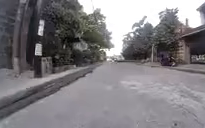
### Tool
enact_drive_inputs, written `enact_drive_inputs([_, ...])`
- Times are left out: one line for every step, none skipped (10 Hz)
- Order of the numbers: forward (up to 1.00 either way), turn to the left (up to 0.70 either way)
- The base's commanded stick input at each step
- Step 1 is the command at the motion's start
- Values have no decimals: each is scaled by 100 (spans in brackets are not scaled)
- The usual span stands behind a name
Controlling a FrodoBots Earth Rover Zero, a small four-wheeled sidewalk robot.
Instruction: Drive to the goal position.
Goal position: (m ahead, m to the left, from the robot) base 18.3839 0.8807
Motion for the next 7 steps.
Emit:
enact_drive_inputs([100,12])
enact_drive_inputs([100,12])
enact_drive_inputs([100,-4])
enact_drive_inputs([100,-28])
enact_drive_inputs([100,-28])
enact_drive_inputs([100,-28])
enact_drive_inputs([100,-28])
